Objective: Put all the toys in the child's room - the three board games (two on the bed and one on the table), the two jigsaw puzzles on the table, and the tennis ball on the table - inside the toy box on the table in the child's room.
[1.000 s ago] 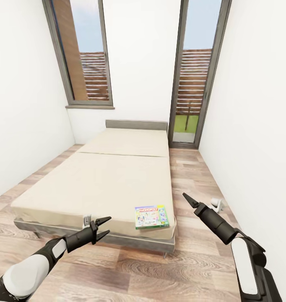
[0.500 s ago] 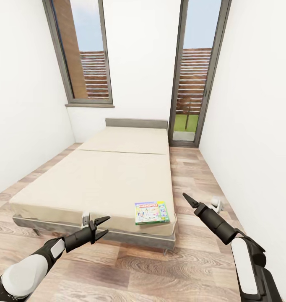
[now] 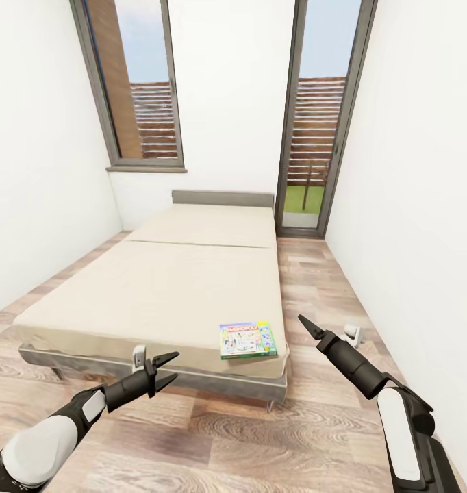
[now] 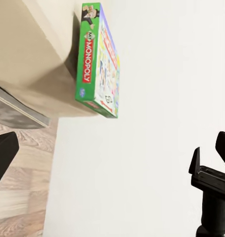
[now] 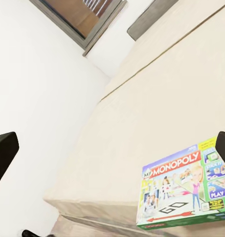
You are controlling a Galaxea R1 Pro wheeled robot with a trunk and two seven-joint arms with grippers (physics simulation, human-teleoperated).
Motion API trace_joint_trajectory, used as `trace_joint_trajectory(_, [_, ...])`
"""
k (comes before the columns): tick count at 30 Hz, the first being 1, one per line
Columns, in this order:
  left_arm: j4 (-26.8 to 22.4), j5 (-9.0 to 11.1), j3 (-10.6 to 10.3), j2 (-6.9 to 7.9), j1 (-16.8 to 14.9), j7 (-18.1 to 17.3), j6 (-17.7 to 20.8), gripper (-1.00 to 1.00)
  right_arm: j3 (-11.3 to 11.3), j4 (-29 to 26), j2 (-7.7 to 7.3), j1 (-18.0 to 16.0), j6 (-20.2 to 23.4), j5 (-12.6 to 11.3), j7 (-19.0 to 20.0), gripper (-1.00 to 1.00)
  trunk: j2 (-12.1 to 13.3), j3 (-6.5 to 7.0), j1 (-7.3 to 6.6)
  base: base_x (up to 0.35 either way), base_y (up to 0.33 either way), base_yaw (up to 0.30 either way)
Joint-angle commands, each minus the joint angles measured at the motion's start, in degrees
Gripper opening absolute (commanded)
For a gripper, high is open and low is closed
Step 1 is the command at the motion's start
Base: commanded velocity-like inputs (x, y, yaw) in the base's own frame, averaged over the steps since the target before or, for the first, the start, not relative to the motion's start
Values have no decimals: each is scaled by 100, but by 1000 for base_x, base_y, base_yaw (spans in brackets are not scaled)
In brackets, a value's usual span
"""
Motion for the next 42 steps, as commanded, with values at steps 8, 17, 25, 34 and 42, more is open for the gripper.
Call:
trace_joint_trajectory(8, [-4,-82,23,-6,-4,-233,50,100,-35,-6,-8,-5,63,-15,69,100,-325,-150,175,0,0,0])
trace_joint_trajectory(17, [-4,-84,13,-7,-4,-248,50,100,-476,-8,-13,146,41,-421,398,100,-686,-311,373,0,0,0])
trace_joint_trajectory(25, [-4,-84,12,-6,-4,-252,50,100,-793,25,5,245,36,-577,450,100,-1007,-455,549,0,0,0])
trace_joint_trajectory(34, [-9,-80,13,-6,-4,-257,50,100,-815,121,6,249,-146,-586,437,100,-1167,-527,637,0,0,0])
trace_joint_trajectory(42, [-12,-58,13,-1,-4,-287,48,100,-816,164,6,249,-194,-585,433,100,-1167,-527,637,0,0,0])
